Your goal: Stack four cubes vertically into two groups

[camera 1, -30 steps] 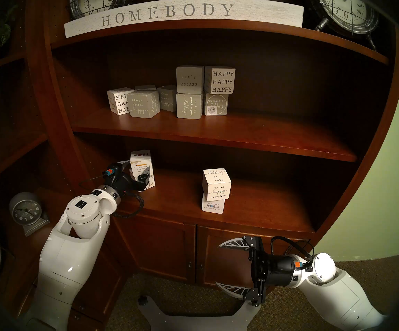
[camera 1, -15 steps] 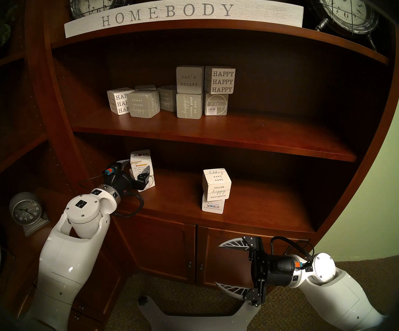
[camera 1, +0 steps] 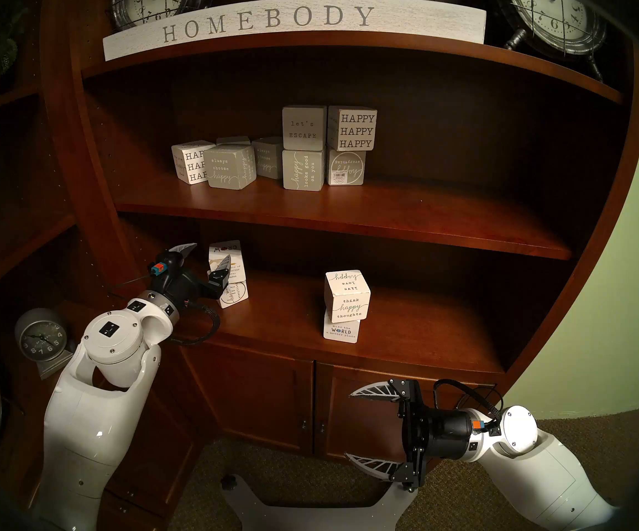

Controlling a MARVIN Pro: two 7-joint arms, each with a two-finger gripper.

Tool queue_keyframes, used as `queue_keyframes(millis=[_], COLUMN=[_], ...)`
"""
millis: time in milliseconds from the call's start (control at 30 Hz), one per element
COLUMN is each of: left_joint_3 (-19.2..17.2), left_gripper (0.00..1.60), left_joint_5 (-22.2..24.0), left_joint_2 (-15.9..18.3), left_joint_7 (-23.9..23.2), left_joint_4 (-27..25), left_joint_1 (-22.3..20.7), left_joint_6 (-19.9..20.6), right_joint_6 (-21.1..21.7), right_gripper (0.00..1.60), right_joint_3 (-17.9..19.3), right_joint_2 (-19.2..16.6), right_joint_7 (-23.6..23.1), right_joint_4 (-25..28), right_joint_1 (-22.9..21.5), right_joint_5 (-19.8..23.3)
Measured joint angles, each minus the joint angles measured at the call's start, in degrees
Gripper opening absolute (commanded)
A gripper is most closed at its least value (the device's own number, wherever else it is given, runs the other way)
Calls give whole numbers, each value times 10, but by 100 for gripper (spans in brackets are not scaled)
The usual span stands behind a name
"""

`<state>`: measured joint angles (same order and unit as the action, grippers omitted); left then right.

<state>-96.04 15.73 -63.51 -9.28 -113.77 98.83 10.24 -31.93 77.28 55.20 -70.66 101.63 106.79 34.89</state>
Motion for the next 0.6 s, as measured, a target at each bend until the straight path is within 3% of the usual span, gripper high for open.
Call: queue_keyframes(millis=[267, 600], left_joint_3=[-41, -74], left_gripper=[160, 160], left_joint_5=[-12, -30], left_joint_2=[-5, -32], left_joint_7=[-31, -90], left_joint_4=[-41, -56], left_joint_1=[60, 134], left_joint_6=[2, -9], right_joint_6=[0, 0], right_gripper=[160, 160], right_joint_3=[1, 2], right_joint_2=[1, 3], right_joint_7=[-1, -3], right_joint_4=[0, -1], right_joint_1=[0, 0], right_joint_5=[-1, -2])
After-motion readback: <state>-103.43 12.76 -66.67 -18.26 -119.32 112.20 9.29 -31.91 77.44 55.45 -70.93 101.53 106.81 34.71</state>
